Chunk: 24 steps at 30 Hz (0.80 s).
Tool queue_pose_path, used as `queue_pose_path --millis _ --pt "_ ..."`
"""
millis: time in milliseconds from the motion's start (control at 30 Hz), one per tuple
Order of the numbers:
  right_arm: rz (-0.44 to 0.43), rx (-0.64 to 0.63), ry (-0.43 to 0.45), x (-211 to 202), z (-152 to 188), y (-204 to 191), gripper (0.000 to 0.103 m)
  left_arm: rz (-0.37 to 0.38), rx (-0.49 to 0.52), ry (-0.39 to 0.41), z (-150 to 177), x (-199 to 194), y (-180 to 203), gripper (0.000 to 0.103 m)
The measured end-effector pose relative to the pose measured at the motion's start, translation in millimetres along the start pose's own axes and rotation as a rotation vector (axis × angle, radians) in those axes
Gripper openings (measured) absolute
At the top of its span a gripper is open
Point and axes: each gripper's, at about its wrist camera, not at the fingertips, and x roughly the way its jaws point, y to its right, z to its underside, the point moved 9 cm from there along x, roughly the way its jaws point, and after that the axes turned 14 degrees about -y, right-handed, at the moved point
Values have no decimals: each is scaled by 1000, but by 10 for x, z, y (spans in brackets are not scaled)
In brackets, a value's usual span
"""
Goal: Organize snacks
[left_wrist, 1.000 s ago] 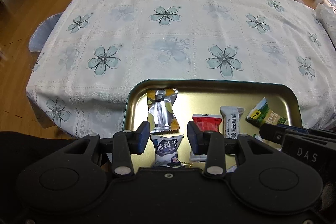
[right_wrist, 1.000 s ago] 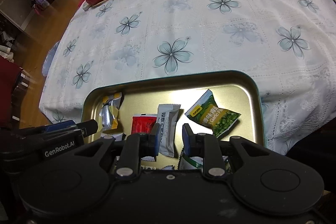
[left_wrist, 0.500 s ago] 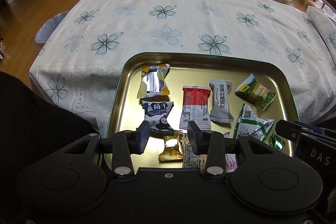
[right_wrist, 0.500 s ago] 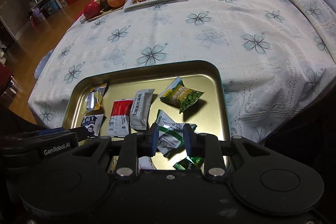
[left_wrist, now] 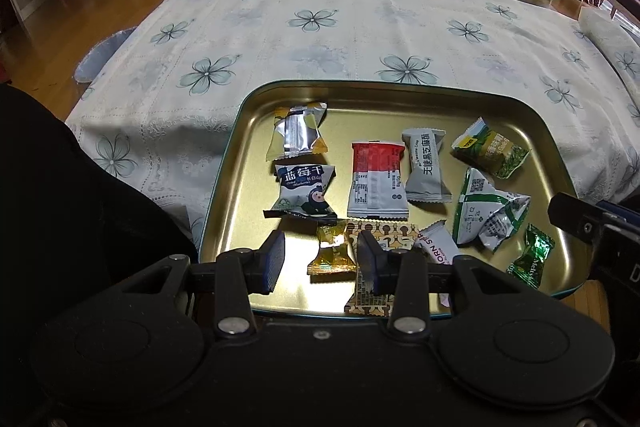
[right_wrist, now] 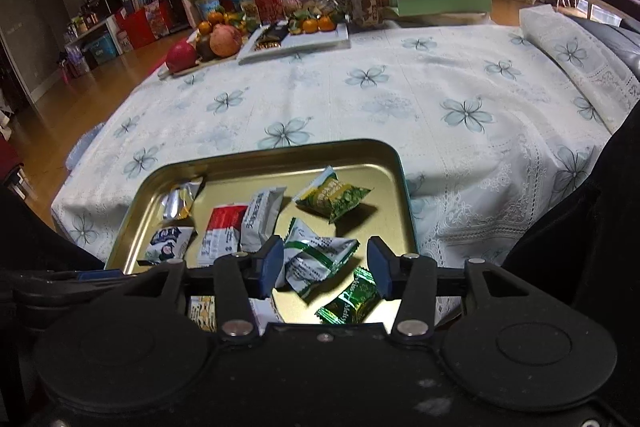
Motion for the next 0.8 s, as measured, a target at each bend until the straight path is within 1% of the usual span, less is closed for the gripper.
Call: queue_pose_path --millis 67,167,200,333,667,800 --pt "-3 11 23 -16 -2 12 52 -2 8 9 7 -4 6 48" --pt "1 31 44 1 -17 38 63 3 4 8 15 10 0 48" --pt "5 34 49 5 -17 42 65 2 2 8 18 16 -3 48" --pt "30 23 65 -5 0 25 66 4 -4 4 18 40 -9 48" --pt "42 -12 -2 82 81 -36 66 11 -41 -1 20 57 -75 48" --pt "41 -5 -10 91 91 -31 66 13 -39 -4 17 63 -73 48"
